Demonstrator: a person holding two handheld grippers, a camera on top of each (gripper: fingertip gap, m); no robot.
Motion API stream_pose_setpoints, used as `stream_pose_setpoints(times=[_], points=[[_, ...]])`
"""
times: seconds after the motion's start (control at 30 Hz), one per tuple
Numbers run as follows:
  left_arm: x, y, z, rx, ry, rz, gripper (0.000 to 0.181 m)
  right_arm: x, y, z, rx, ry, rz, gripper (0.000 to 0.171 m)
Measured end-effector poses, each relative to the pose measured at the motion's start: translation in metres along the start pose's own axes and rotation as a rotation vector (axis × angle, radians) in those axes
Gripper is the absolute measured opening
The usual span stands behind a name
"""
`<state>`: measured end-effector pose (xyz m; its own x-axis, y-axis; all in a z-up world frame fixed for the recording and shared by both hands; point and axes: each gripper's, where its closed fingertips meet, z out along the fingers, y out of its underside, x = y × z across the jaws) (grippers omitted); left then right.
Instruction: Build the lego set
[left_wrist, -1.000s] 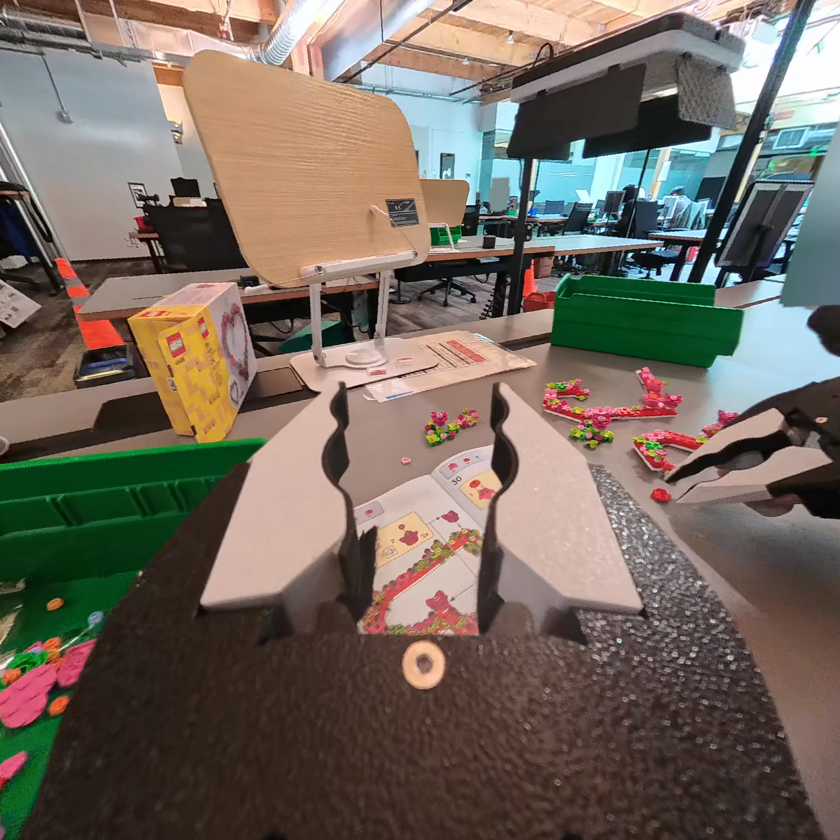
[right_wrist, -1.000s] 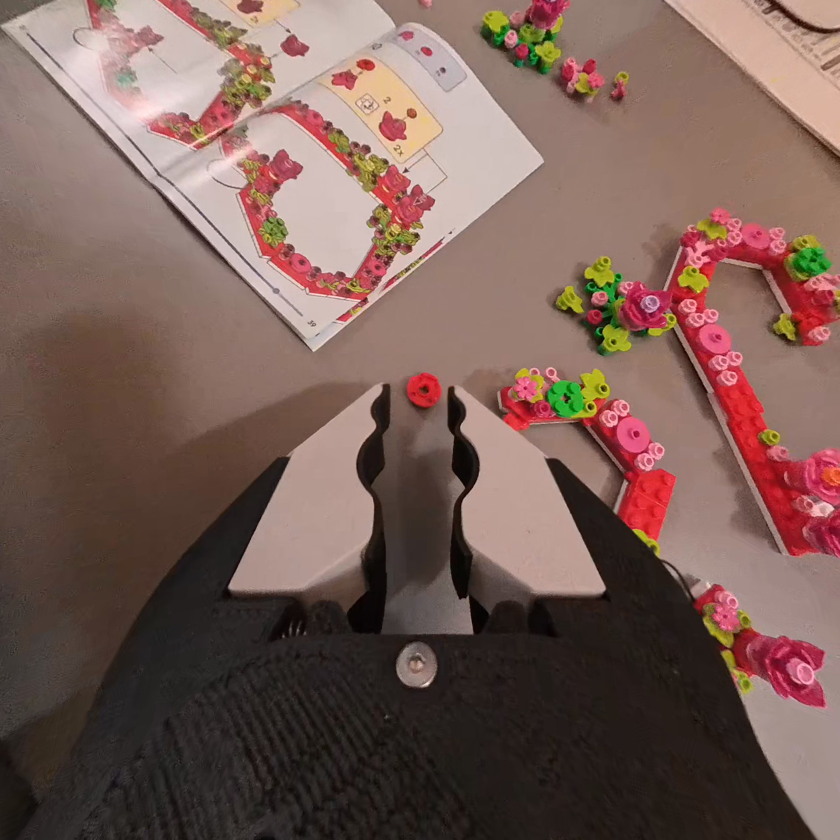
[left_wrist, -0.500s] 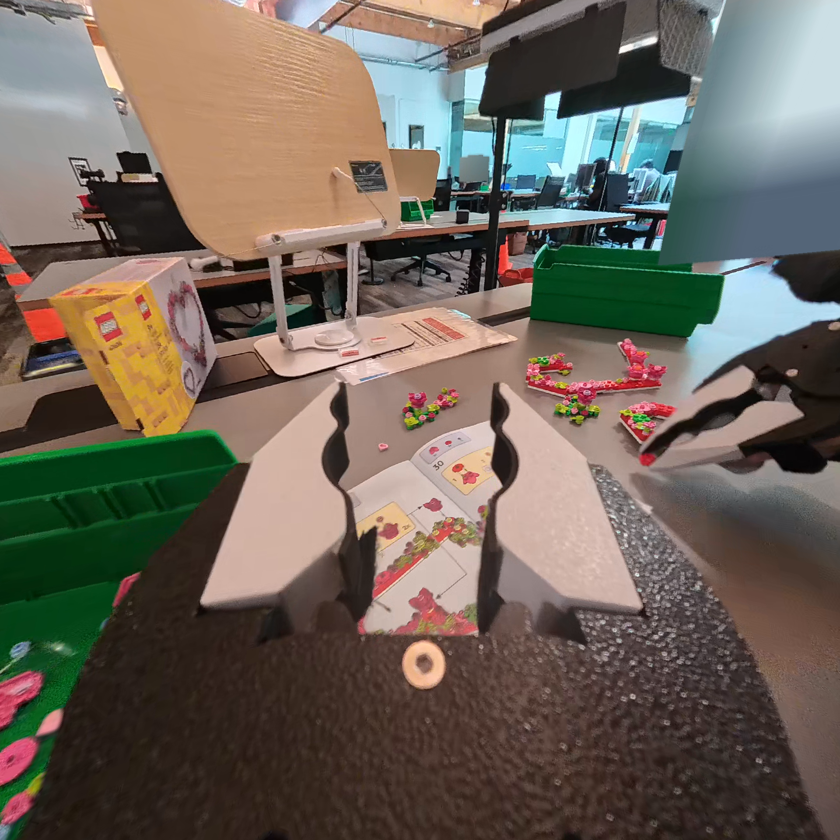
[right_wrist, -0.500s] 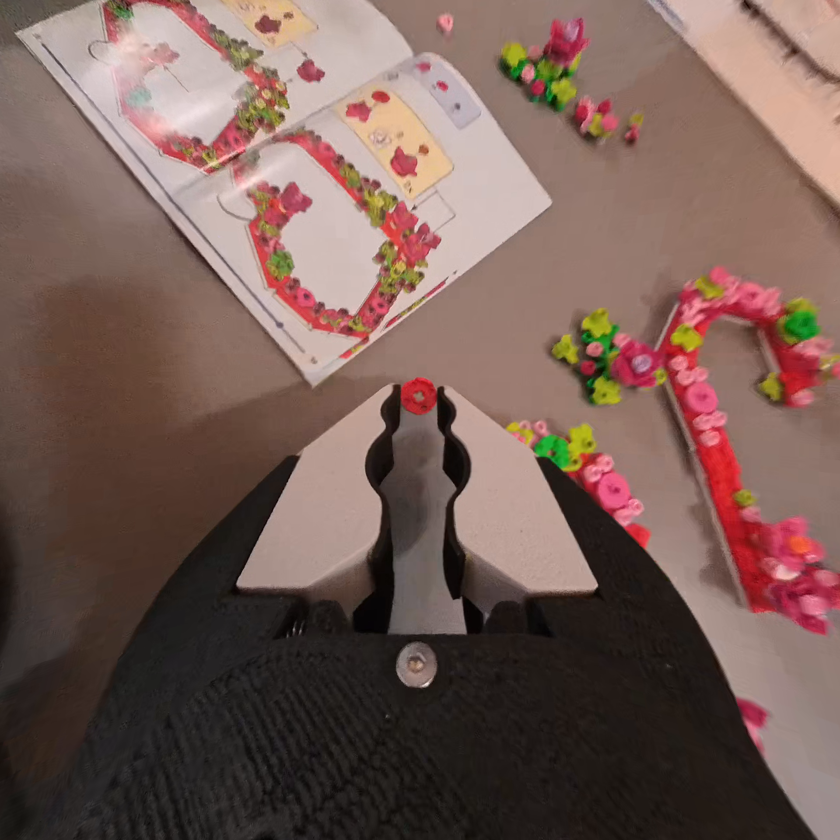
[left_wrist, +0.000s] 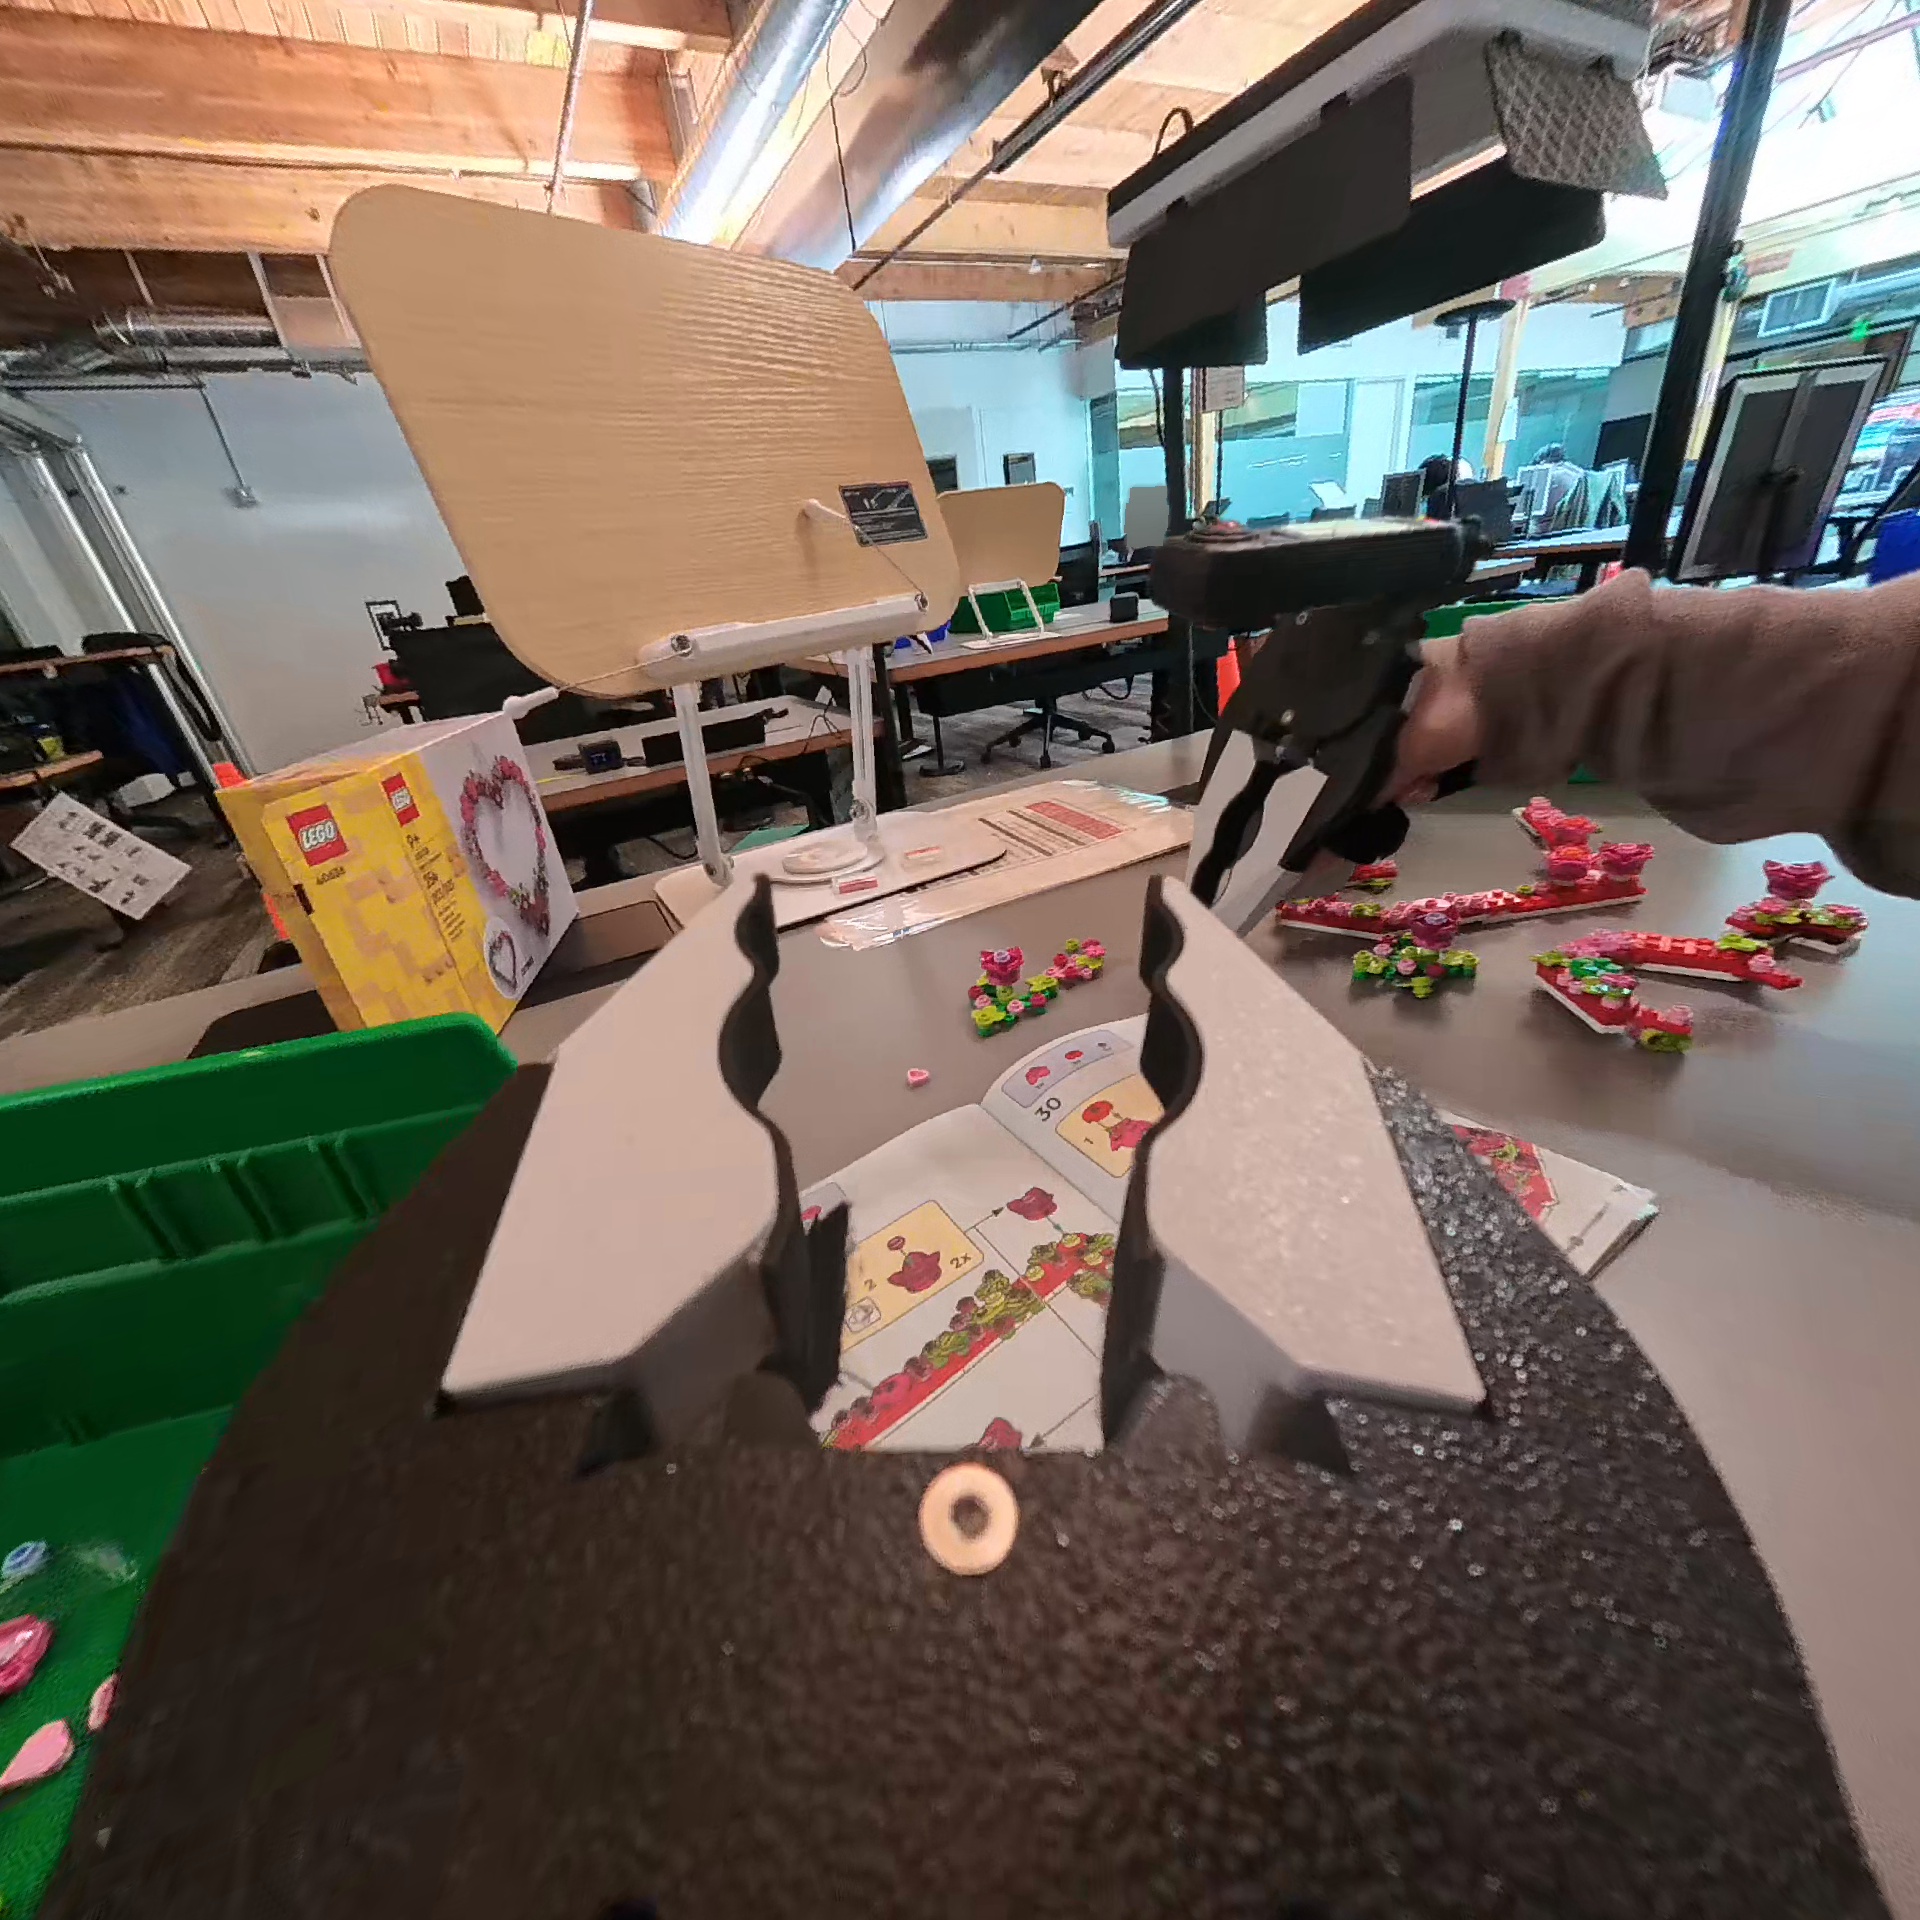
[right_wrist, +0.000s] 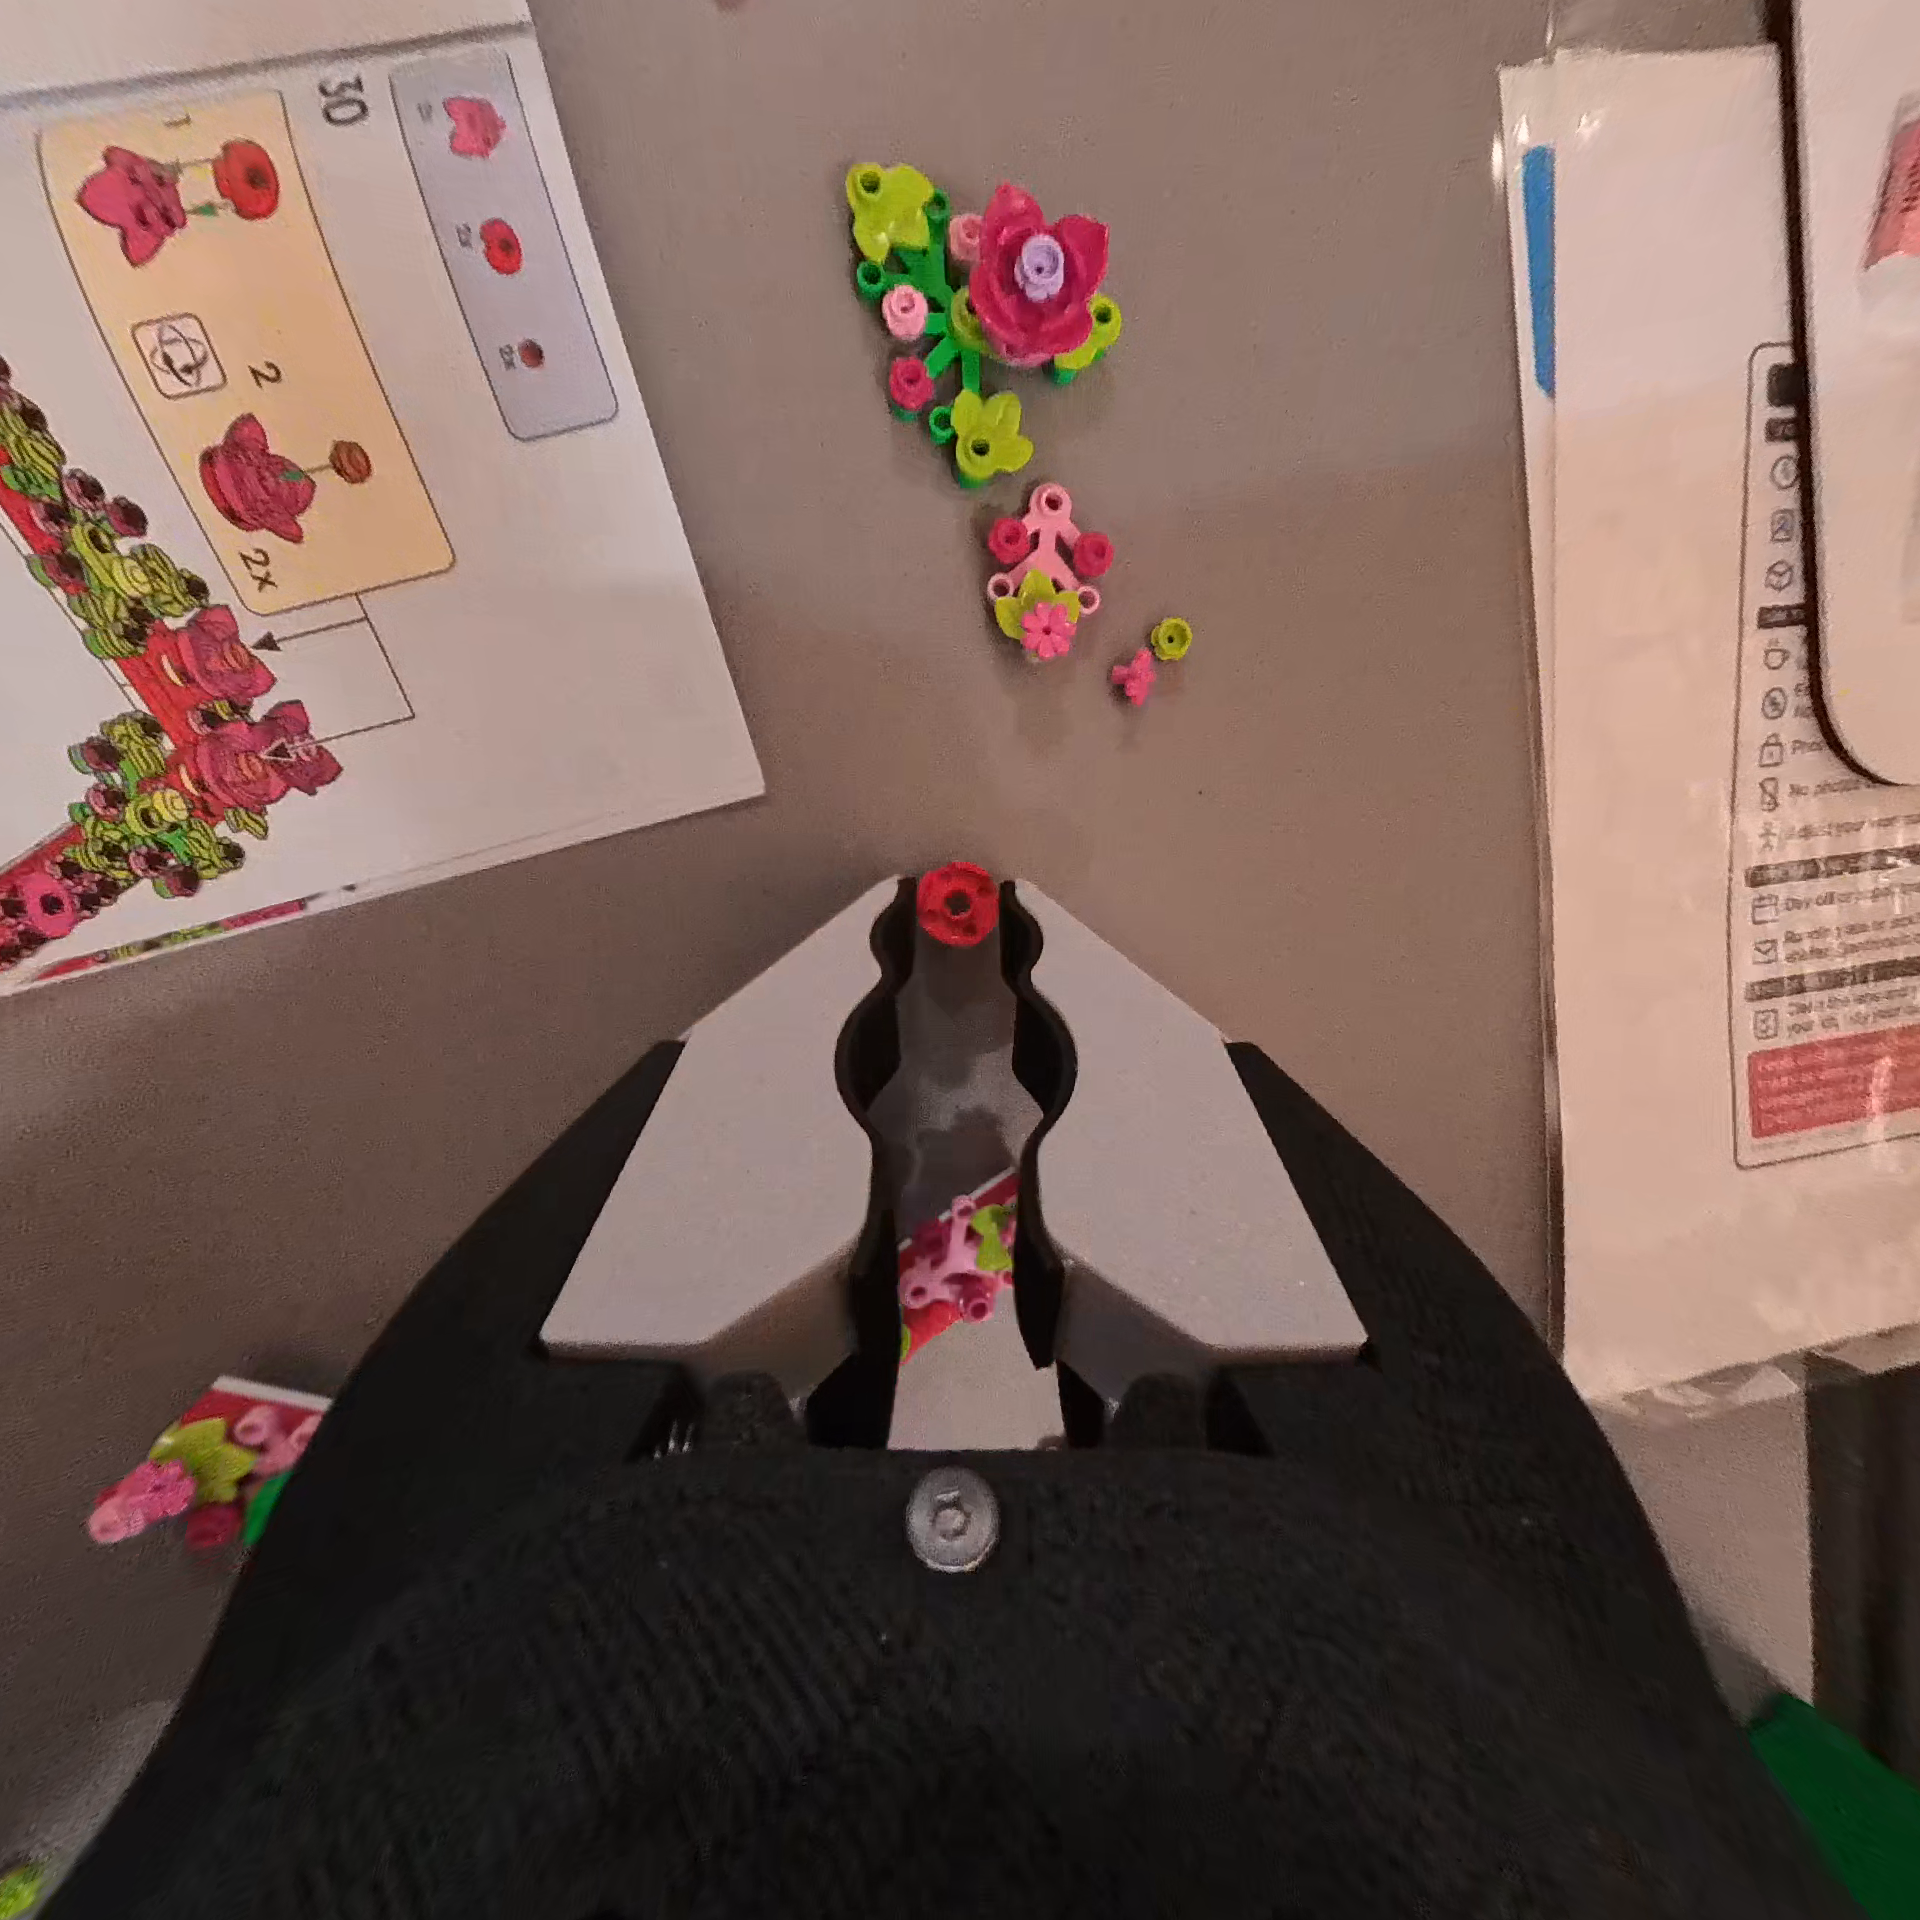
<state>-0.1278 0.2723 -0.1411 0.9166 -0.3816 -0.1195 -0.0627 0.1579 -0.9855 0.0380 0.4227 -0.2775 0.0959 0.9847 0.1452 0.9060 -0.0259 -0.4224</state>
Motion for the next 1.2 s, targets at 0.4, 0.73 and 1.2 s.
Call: stream_pose_setpoints(times=[0.4, 0.73, 1.2], points=[[0.002, 0.006, 0.001, -0.005, 0.009, -0.014, 0.069, 0.013, -0.016, -0.034, 0.154, 0.086, 0.107, 0.037], [-0.011, 0.008, 0.000, 0.020, -0.066, -0.039, 0.073, -0.023, 0.042, -0.236, 0.875, 1.194, 0.378, 0.034], [-0.013, -0.005, -0.005, 0.124, -0.130, 0.001, 0.068, -0.055, 0.076, -0.255, 0.788, 1.554, 0.140, 0.028]])
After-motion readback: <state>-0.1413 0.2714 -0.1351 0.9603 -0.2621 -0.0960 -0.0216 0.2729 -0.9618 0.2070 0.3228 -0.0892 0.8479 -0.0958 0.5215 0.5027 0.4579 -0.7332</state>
